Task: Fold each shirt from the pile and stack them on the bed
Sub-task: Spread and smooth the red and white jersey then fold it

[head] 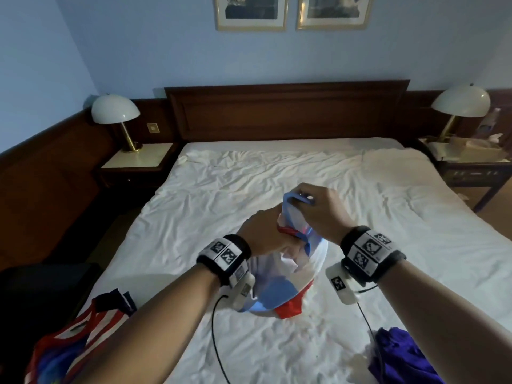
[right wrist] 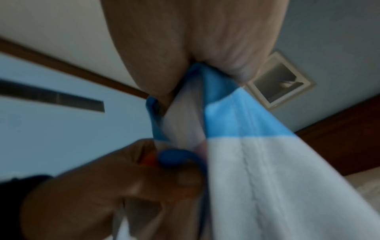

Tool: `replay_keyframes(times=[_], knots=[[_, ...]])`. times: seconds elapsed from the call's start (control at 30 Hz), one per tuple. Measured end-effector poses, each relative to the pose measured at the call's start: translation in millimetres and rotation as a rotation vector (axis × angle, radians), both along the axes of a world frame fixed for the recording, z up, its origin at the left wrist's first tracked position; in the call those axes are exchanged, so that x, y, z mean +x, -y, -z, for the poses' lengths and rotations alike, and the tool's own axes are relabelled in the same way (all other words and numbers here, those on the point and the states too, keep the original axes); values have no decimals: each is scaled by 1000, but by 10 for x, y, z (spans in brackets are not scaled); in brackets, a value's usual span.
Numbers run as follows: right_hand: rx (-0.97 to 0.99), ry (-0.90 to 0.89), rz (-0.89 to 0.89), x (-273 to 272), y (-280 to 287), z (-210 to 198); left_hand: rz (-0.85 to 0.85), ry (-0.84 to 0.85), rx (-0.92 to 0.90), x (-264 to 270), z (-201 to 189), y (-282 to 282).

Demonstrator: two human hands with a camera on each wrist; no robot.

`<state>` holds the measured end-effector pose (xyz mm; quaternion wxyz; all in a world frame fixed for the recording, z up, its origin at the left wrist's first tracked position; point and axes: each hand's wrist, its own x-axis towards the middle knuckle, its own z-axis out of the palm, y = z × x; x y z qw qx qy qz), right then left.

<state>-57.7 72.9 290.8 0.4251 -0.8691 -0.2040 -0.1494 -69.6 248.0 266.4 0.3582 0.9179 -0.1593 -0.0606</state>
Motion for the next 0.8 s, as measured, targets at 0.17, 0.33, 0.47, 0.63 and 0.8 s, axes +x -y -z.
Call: replay_keyframes(times=[0.17, 0.33, 0.47, 0.63, 0.8], knots=[[-190, 96, 122, 194, 336, 80, -177, 159, -205, 289, -159, -457], [-252, 45, 297, 257, 446, 187, -121, 225, -110, 506, -378, -870], [-274, -32, 330, 346, 427, 204, -94, 219, -103, 549, -510, -976], [-233, -186, 446, 399, 446, 257, -137, 225, -277, 564, -578, -1117], [351, -338, 476, 365, 220, 405, -183, 182, -304, 567, -552, -1164]])
